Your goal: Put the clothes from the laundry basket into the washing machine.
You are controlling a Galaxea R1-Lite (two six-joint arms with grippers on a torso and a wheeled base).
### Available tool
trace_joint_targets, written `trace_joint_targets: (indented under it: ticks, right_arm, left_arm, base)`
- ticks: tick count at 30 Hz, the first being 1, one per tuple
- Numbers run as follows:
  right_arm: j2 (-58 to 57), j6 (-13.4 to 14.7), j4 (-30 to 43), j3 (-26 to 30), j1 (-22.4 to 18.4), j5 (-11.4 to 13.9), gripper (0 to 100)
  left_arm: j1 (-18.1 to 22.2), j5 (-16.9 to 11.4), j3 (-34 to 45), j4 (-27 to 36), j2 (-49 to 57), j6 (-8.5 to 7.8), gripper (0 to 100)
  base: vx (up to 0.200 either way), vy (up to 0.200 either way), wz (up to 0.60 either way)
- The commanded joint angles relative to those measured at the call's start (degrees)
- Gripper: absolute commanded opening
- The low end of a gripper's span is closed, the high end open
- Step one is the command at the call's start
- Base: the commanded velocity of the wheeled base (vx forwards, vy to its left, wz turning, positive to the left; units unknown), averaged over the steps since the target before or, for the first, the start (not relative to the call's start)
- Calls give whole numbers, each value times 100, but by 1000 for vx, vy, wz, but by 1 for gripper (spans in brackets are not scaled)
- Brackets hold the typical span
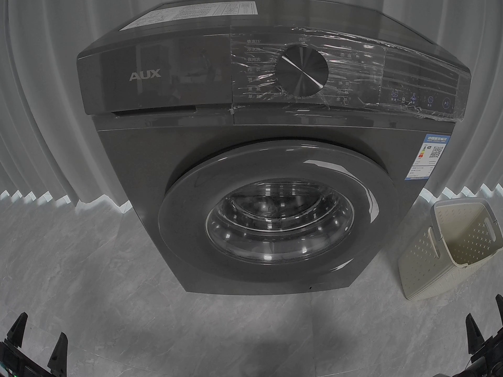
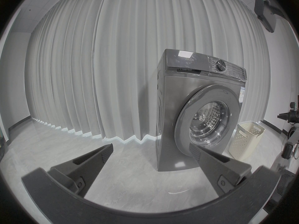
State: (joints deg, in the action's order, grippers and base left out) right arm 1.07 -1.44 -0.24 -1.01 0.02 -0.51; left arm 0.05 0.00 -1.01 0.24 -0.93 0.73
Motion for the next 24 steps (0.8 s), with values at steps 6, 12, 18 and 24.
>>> trace_joint_targets:
  ticks: [6, 12, 18, 24]
  right_arm:
    - [-107, 117, -55, 101, -11, -45, 100]
    - [-107, 135, -55, 101, -2, -45, 100]
    - [-107, 126, -55, 101, -2, -45, 100]
    - [-107, 126, -55, 101, -2, -45, 100]
  left_arm:
    - [4, 0, 84, 2, 93, -12, 100]
    - [4, 0, 92, 2, 93, -12, 100]
    - [4, -9, 92, 2, 93, -12, 100]
    - [4, 0, 92, 2, 93, -12, 100]
  base:
    - [0, 0, 0]
    - [0, 0, 0]
    - [0, 0, 0]
    - [0, 0, 0]
